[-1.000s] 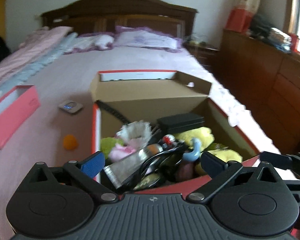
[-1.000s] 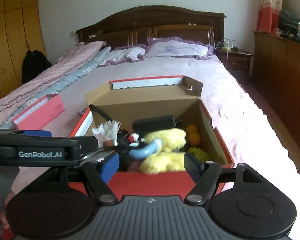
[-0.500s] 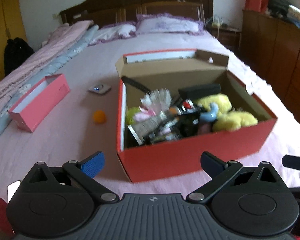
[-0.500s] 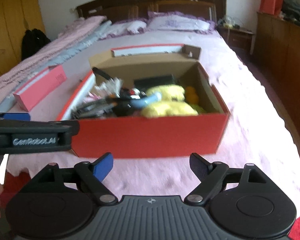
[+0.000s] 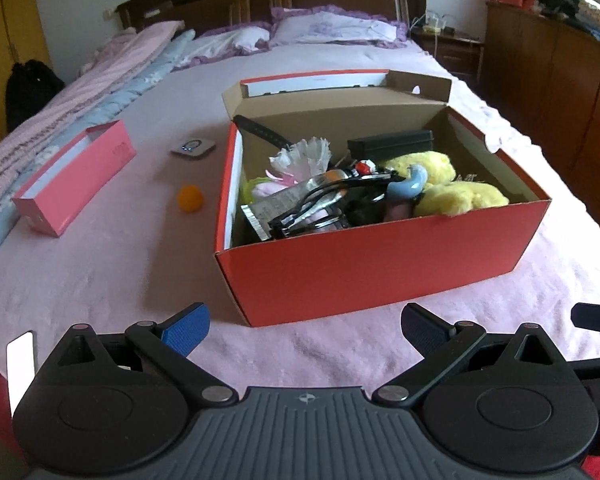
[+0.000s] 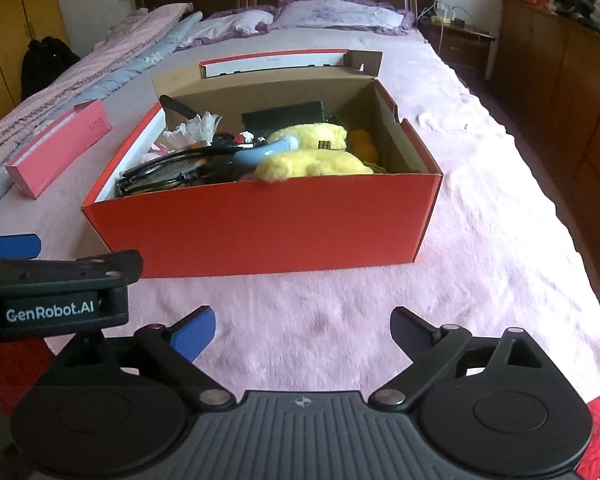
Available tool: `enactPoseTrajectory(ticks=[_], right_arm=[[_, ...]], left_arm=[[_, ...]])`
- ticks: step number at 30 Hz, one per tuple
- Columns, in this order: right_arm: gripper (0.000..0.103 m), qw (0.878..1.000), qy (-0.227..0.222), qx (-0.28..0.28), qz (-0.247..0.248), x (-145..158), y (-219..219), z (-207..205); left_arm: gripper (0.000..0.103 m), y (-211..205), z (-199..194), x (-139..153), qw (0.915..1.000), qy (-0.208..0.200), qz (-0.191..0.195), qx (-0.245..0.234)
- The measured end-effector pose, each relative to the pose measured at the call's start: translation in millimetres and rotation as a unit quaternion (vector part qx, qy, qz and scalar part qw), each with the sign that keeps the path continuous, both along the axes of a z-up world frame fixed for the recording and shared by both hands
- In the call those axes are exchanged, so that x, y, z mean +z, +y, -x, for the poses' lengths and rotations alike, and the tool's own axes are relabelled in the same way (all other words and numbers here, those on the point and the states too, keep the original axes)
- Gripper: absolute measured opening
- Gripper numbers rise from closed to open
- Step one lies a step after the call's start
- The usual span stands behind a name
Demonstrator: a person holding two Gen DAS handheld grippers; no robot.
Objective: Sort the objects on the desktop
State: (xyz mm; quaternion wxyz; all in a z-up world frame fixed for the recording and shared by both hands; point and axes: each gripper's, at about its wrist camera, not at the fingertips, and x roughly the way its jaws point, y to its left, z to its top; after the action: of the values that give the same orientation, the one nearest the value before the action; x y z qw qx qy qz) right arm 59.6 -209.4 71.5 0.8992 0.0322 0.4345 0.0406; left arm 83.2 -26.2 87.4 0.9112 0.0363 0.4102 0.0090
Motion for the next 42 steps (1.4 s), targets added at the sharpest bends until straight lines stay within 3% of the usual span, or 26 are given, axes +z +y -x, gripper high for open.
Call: enactPoseTrajectory(ticks=[3,9,18,28,42], right_arm=[[0.103,1.0,0.002,-0.008,-0.002,1,-1,-1],[0.103,1.0,0.016,-0.019,0.005,2,-2,-7],[0.103,1.0,0.005,-0.019,-0.008,10,0,-13],[0.103,0.999,0.03,-0.026,-0.002,-1,2,-16],[0.103,0.999,0.028,-0.028,0.004,-1,1,-14]], left_arm=[[0.103,2,1,1,0.9999,-0.006,0.011,-0.004],[0.103,2,-6,2,0.9998,-0.011,-0.016,0.007],[0.103,17,-15,-1,0.9981,0.01,0.056,0.024],[0.103,13,-16,-12,0.9991,0.016,0.021,0.034],[0.103,16,-14,-15,0.9982,0.021,0.038,0.042]])
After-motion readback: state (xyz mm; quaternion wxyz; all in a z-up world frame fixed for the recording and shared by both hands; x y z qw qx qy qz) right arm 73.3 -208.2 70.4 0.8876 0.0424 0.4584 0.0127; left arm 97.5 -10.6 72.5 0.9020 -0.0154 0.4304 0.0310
